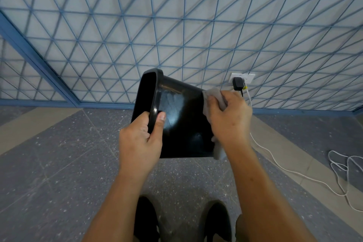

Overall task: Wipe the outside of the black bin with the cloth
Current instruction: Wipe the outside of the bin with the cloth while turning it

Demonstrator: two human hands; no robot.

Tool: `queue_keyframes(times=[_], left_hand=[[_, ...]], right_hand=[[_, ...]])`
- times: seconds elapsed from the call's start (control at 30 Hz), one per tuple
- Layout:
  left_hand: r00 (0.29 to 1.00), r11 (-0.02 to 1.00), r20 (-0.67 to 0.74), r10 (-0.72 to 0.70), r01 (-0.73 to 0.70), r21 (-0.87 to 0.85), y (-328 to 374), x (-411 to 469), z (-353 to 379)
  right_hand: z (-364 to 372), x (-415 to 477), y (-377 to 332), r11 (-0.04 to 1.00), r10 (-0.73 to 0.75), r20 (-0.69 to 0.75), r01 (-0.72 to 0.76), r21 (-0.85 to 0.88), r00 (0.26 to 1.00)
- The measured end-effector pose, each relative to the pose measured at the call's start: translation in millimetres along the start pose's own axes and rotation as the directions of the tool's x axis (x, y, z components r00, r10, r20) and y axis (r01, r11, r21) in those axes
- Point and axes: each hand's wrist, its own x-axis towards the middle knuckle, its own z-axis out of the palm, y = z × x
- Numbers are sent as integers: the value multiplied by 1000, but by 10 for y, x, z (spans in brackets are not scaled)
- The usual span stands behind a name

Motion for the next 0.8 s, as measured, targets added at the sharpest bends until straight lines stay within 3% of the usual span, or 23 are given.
queue_keyframes(times=[0.1,0.2,0.3,0.37,0.47,0.53,0.63,0.7,0.8], left_hand=[[1000,1000,15,-14,14,15,5,10,0],[999,999,10,-45,45,6,17,11,58],[990,992,-60,-125,125,-8,-18,37,58],[980,984,-84,-179,177,-31,-28,68,9],[976,978,-85,-201,196,-66,-16,85,-33],[975,979,-95,-199,194,-59,5,82,-5],[967,971,-108,-232,224,-84,-23,82,35],[963,968,-111,-245,237,-86,-75,89,15],[966,967,-79,-248,241,-87,-93,107,-2]], right_hand=[[-37,61,140,992,118,-63,-121,-43,991],[80,-26,-83,1000,0,-91,0,4,996],[154,-241,-319,964,-262,161,252,79,952],[105,-316,-299,949,-310,279,313,37,909],[66,-239,-225,972,-215,150,226,-62,965],[139,-249,-329,972,-229,81,232,-35,970],[264,-445,-494,920,-385,226,392,16,895],[215,-455,-431,910,-396,287,414,-4,872],[145,-265,-294,947,-311,105,317,-55,945]])
